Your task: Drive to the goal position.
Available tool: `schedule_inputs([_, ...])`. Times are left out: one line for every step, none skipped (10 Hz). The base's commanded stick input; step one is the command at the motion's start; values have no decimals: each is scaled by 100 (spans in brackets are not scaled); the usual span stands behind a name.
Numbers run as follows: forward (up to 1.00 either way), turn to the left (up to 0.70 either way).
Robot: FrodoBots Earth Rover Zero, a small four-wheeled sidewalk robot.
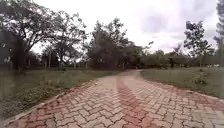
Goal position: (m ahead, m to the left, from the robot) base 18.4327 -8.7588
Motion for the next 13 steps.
schedule_inputs([70,0])
schedule_inputs([70,0])
schedule_inputs([70,0])
schedule_inputs([70,0])
schedule_inputs([70,0])
schedule_inputs([70,0])
schedule_inputs([70,0])
schedule_inputs([70,0])
schedule_inputs([70,0])
schedule_inputs([70,0])
schedule_inputs([70,0])
schedule_inputs([70,0])
schedule_inputs([70,0])
